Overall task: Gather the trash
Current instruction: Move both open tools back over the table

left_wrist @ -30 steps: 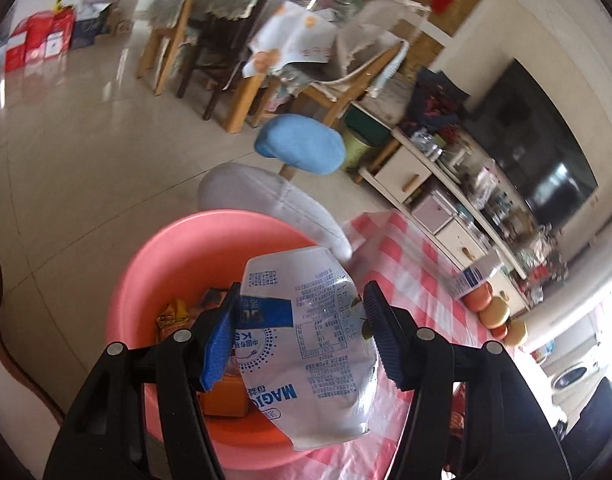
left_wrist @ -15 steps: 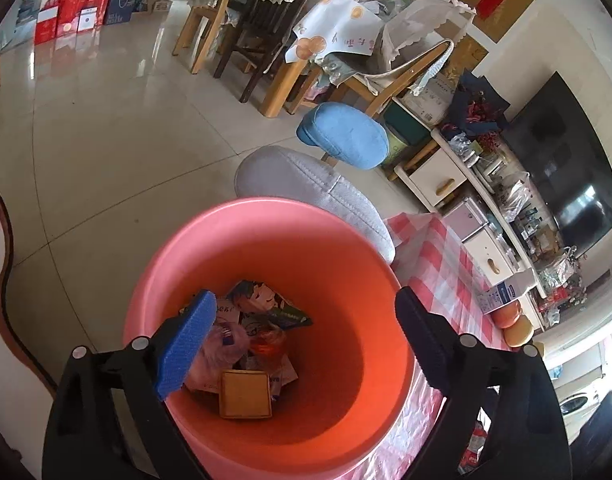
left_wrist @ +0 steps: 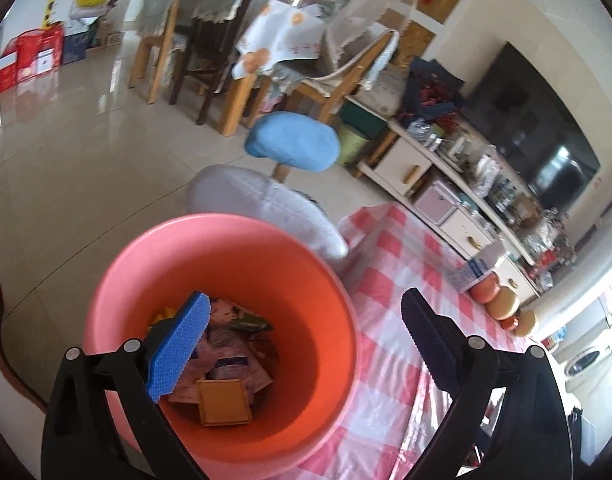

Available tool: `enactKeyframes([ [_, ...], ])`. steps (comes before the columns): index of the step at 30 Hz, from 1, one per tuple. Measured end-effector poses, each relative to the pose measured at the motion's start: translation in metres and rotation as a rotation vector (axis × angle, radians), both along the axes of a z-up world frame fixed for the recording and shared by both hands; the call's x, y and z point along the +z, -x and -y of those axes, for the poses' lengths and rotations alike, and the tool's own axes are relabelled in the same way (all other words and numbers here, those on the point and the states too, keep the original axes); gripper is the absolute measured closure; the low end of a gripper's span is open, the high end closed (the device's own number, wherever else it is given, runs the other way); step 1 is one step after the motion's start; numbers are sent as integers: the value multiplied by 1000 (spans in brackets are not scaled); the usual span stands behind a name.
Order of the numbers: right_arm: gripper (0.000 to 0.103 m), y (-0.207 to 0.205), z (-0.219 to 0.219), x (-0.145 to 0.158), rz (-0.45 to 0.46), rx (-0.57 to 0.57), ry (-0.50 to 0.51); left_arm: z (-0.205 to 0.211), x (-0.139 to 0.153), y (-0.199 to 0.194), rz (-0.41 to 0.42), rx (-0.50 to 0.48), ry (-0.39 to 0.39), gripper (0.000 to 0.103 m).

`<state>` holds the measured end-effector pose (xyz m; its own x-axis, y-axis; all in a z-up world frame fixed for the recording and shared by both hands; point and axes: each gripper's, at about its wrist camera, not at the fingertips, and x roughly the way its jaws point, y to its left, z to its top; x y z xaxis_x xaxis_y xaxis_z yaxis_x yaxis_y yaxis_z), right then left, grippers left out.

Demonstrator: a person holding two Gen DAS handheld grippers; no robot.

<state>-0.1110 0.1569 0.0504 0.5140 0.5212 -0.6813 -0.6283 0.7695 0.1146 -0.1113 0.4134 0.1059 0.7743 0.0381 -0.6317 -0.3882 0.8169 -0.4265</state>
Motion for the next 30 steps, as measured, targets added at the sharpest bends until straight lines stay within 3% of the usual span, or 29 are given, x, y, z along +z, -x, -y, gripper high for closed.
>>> enactKeyframes([
  [8,9,8,29,7,16,-37,-29,32,9,-11,21,-111,-18,8],
  [18,8,8,60,11,18,-78,-52,93,20,-26,-1,-267,-150,8],
  [22,8,6,75,14,23,-101,-65,110,29,-27,11,-274,-211,8],
  [30,8,5,106,18,25,-147,-82,139,36,-33,1,-317,-253,8],
])
